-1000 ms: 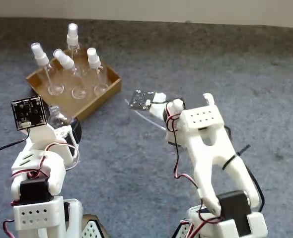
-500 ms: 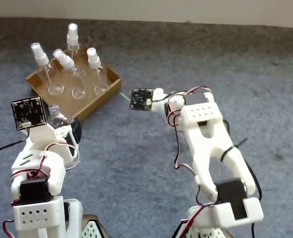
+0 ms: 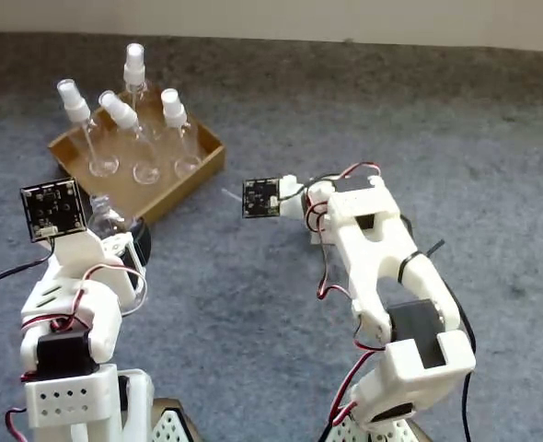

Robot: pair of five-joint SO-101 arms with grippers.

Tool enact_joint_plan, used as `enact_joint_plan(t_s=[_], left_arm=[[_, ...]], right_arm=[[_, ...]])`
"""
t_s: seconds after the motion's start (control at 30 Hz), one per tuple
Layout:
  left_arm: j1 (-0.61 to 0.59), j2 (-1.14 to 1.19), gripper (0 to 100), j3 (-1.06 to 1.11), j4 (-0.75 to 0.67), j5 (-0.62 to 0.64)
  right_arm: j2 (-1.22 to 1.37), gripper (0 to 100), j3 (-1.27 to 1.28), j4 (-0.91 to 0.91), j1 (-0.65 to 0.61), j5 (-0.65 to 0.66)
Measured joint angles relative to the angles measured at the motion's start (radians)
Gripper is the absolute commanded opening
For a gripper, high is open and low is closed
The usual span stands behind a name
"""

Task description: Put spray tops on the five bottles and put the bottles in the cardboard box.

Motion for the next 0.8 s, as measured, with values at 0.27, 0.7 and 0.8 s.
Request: enact_joint_plan(t_s=[0.27,0.7,0.8], left_arm=[[0.017,0.000,3,0.018,-0.006,0.000],[0.025,0.000,3,0.018,-0.006,0.000],[0.025,0.000,3,0.018,-0.006,0.000]], right_arm=[[0.000,17.7,0.000,0.061,0.000,0.011],[-0.224,17.7,-0.002,0.226,0.000,0.009],[-0.304,17.7,-0.002,0.233,-0.002,-0.097]])
